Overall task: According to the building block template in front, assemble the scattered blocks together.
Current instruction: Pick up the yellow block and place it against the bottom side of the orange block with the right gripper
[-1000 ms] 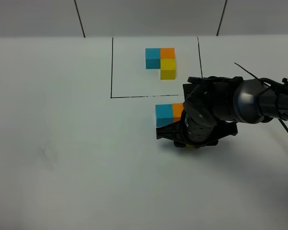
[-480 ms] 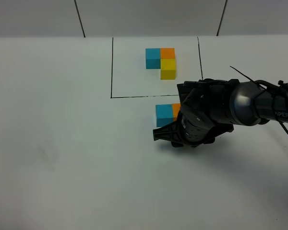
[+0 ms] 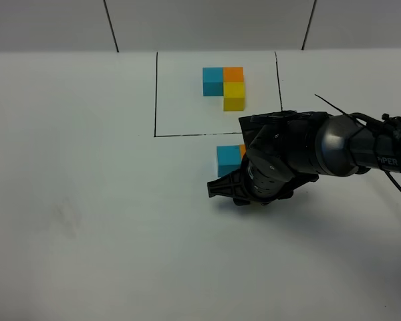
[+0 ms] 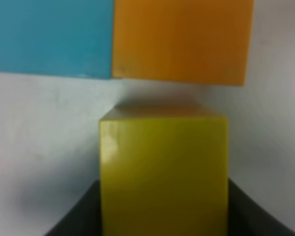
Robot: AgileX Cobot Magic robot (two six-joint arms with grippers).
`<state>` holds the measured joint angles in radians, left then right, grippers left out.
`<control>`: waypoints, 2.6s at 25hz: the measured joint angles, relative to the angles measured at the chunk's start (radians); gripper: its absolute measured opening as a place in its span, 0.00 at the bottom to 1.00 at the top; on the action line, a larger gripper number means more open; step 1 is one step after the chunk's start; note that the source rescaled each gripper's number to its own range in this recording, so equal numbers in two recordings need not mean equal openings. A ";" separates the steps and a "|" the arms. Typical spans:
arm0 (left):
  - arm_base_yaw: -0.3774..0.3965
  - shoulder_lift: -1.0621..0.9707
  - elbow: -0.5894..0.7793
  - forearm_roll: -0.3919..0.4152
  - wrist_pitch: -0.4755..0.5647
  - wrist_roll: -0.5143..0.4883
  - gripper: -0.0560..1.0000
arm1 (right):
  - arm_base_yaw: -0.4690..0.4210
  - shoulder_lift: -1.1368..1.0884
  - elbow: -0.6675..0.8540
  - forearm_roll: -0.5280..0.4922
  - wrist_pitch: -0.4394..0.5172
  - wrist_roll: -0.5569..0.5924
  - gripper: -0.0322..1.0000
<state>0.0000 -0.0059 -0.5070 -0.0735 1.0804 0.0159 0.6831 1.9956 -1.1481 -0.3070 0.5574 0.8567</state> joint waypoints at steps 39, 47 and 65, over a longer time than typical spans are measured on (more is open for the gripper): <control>0.000 0.000 0.001 0.000 0.000 0.000 0.62 | -0.004 0.007 -0.001 -0.032 -0.046 0.054 0.04; 0.000 0.000 0.001 0.000 0.000 0.000 0.62 | -0.008 0.007 -0.001 -0.032 -0.064 0.072 0.04; 0.000 0.000 0.001 0.000 0.000 0.000 0.62 | -0.008 0.008 -0.001 -0.024 -0.065 0.074 0.04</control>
<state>0.0000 -0.0059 -0.5062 -0.0735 1.0804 0.0159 0.6756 2.0034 -1.1492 -0.3313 0.4928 0.9310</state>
